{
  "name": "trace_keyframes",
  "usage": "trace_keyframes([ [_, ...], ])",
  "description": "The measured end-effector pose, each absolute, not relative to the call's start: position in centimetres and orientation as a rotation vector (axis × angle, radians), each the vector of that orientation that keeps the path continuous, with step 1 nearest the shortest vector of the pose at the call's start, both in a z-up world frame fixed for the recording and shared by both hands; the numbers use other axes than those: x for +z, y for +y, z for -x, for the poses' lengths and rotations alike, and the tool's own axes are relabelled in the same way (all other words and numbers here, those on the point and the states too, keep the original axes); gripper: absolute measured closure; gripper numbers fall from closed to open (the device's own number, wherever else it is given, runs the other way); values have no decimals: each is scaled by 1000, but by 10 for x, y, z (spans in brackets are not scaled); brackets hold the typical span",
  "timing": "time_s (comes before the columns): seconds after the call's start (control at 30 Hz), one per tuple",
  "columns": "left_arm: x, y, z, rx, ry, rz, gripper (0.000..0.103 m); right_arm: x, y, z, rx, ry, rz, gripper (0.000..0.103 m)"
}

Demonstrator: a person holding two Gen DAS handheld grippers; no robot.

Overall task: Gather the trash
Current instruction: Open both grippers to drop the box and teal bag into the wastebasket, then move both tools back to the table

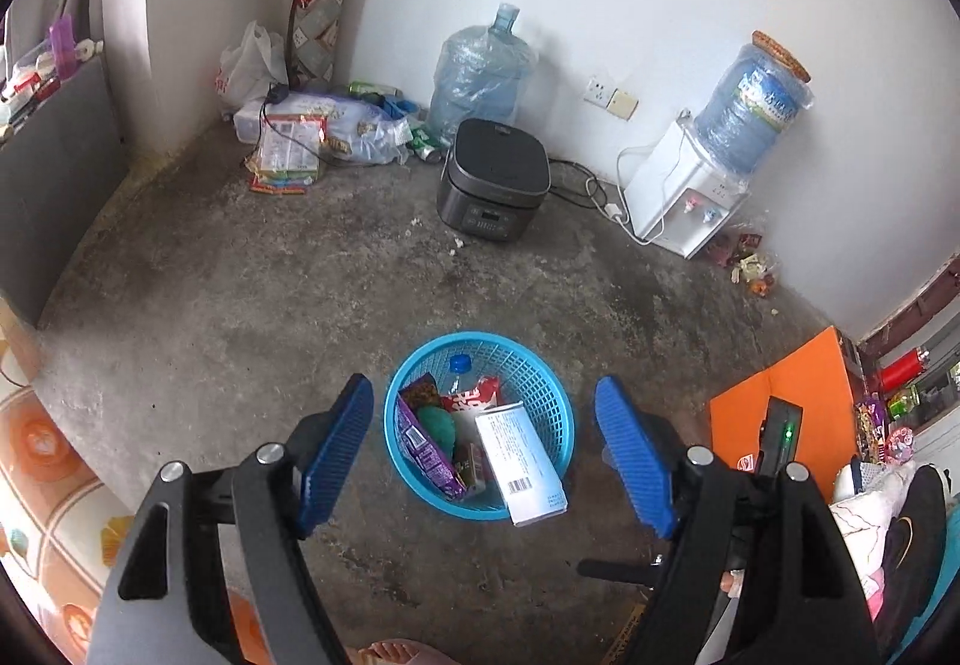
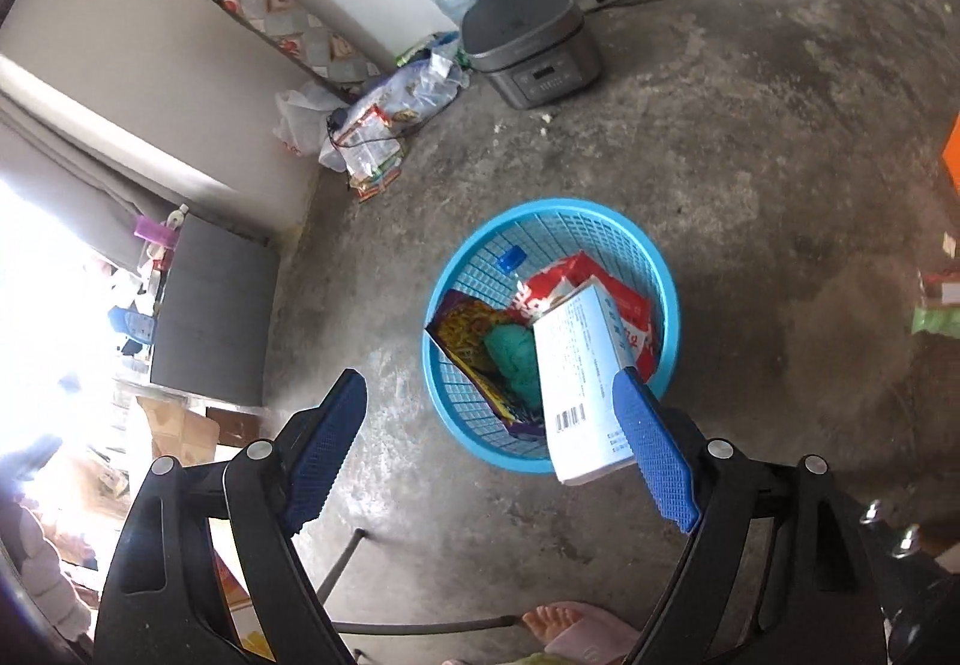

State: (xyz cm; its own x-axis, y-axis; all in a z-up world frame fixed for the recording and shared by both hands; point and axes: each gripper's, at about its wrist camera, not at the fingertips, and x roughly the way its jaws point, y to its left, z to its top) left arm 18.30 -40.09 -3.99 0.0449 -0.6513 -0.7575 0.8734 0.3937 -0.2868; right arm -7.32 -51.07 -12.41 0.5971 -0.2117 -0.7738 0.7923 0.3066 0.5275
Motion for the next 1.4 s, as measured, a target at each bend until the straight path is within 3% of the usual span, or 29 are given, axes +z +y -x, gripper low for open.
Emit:
trace_keyframes([
  [0.33,57,-263,-178,-1156,744,-141,20,-13,-444,56,-715,489,-620,19],
  [0.47,77,-200,-176,-1089,681,-88,18,21,-407,53,-692,404,-471,8],
  [0.67,90,-99,-176,-938,630,-23,15,51,-362,49,-528,372,-396,8],
  [1.1,39,83,-146,-644,724,96,15,35,-272,-6,-33,584,-475,10],
  [1.23,10,112,-131,-617,799,144,15,24,-239,-27,84,670,-471,17],
  [1.4,-21,125,-109,-624,899,175,15,10,-198,-45,189,783,-437,31],
])
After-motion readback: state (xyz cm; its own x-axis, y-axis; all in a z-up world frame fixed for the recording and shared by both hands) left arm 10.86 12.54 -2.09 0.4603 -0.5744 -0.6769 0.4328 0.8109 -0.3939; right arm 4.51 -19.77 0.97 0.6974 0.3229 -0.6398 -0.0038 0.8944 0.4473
